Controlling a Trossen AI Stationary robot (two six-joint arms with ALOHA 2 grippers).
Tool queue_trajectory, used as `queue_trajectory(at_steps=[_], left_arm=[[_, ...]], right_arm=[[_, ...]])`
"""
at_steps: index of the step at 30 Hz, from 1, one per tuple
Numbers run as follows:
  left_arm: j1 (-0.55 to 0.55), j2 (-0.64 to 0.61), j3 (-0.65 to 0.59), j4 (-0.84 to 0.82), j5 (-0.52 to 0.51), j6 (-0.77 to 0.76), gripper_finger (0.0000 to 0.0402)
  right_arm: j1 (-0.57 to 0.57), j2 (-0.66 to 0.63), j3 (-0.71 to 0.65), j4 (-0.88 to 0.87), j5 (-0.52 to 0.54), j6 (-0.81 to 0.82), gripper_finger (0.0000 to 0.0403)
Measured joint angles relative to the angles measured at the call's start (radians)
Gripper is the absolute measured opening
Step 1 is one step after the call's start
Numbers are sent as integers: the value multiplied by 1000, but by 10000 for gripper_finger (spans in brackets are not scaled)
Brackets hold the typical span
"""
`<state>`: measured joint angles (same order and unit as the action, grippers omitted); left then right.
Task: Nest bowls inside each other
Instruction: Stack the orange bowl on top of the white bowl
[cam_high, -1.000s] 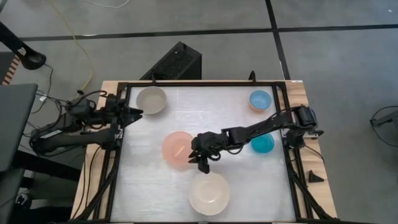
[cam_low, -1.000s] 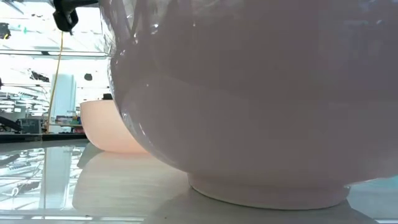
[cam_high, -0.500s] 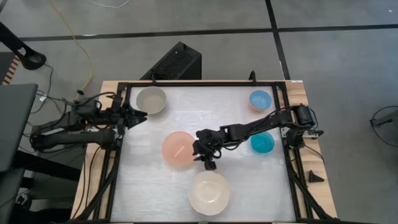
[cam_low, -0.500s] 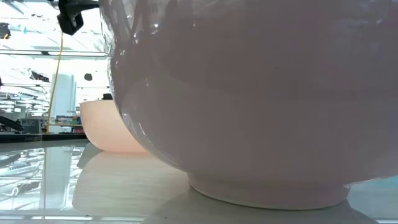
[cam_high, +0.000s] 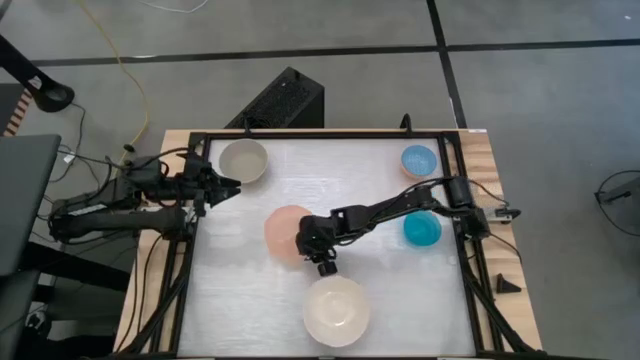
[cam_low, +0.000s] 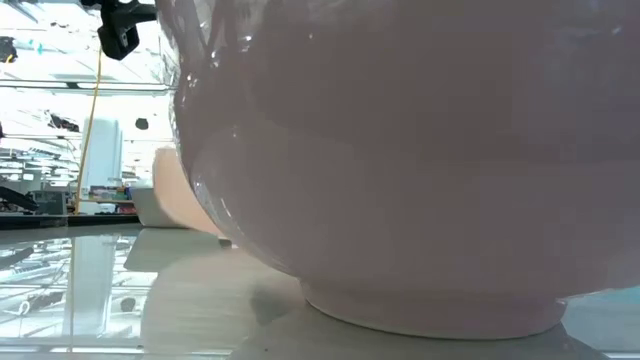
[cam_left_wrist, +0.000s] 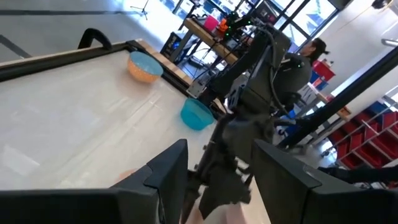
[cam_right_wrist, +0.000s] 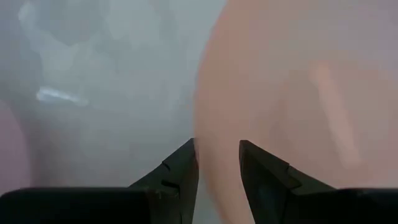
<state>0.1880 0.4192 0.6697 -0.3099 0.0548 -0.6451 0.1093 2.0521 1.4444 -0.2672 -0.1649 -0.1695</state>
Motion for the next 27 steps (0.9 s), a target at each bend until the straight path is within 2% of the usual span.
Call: queue_trajectory(at_steps=[6, 12, 19, 27], left_arm=[[-1, -1, 0, 34, -11, -1, 164], [-2, -1, 0, 35, -10, -2, 164], [-3, -1, 0, 35, -10, 0, 164], [-3, -1, 0, 31, 18, 6, 164]], right_arm=[[0, 82, 172, -109, 42, -23, 113], [-9, 110, 257, -229, 66, -15, 28], [-48, 39, 254, -267, 51, 82, 29], [-73, -134, 202, -288, 33, 187, 29]])
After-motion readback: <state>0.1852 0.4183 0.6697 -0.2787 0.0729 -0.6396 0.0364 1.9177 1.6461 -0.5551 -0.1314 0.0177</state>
